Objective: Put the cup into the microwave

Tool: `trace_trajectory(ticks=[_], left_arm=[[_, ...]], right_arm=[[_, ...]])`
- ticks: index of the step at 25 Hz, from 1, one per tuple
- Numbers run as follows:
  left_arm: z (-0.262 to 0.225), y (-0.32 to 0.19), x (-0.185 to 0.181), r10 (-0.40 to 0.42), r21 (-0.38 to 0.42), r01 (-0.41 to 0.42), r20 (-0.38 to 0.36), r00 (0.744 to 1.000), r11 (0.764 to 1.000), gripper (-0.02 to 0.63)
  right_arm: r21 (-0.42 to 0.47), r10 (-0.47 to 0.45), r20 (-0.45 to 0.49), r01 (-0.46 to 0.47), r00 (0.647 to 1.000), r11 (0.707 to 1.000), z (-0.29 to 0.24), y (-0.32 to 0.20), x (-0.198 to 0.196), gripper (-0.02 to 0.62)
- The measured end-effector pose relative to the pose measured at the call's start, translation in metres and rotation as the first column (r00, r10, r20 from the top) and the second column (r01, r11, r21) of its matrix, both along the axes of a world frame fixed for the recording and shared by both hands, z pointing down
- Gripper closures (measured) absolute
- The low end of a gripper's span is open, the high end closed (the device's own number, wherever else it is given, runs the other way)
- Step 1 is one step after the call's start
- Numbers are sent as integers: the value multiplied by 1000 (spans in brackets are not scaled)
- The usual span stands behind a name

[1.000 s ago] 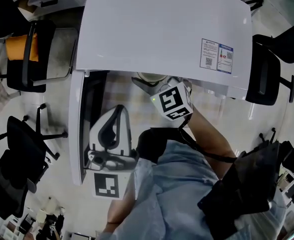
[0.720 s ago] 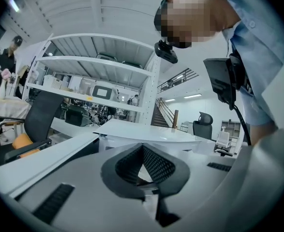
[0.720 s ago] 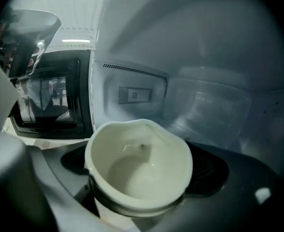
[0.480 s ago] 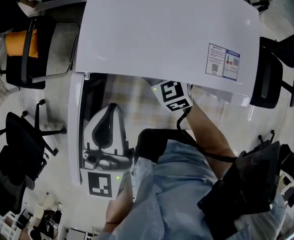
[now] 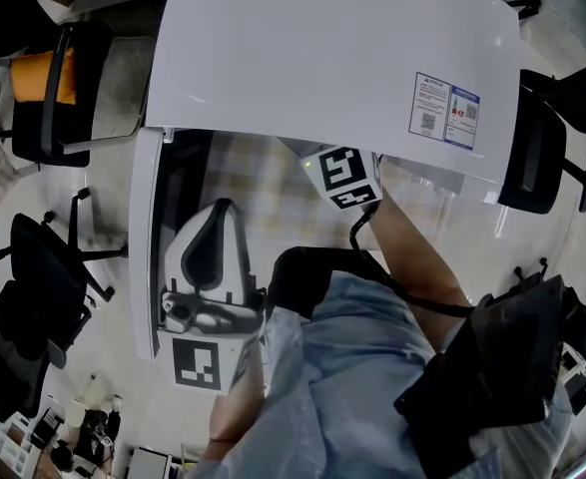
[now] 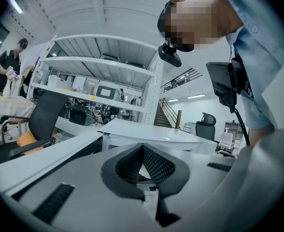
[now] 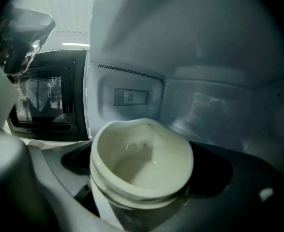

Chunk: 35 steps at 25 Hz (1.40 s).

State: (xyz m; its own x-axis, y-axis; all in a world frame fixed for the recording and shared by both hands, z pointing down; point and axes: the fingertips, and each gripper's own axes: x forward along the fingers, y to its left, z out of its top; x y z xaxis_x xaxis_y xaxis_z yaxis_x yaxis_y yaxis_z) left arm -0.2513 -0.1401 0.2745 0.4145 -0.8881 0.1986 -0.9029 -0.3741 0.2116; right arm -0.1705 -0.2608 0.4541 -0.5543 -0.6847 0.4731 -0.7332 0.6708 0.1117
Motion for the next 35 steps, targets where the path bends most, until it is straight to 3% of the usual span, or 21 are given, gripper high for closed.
trace_trajectory(ticks=[3, 10, 15, 18, 19, 22, 25, 29, 35], left_arm=[[-2, 7, 2, -1, 2, 1, -2, 1000, 1000, 601], [-16, 33, 8, -10, 21, 10, -1, 1000, 1000, 601], [-30, 49, 21, 1, 37, -1, 5, 1000, 999, 601], [-34, 53, 26, 18, 37, -18, 4, 1000, 999, 601], [-34, 52, 27, 25, 38, -25, 8, 1000, 999, 601], [-23, 43, 32, 46, 54, -49, 49, 998, 997, 601], [4, 28, 45, 93, 43, -97, 78, 993, 994, 601], [36, 11, 58, 140, -12, -140, 46, 989, 990, 601], [52, -6, 58, 166, -55, -164, 27, 986, 985, 601]], right_arm=[[-7, 25, 33, -25, 999, 1000, -9, 4, 4, 52], [98, 59, 84, -68, 995, 993, -52, 40, 16, 52], [150, -23, 106, 6, 994, 989, -72, 85, 6, 65], [143, -38, 175, 13, 984, 990, -83, 104, 1, 159], [138, -38, 193, 11, 981, 990, -85, 108, 0, 244], [107, -21, 170, 3, 985, 994, -78, 113, -2, 577], [8, 34, 161, -35, 986, 999, -58, 111, 1, 595], [-113, 109, 164, -91, 980, 989, -32, 100, 7, 595], [-175, 170, 148, -143, 974, 974, -3, 83, 7, 595]])
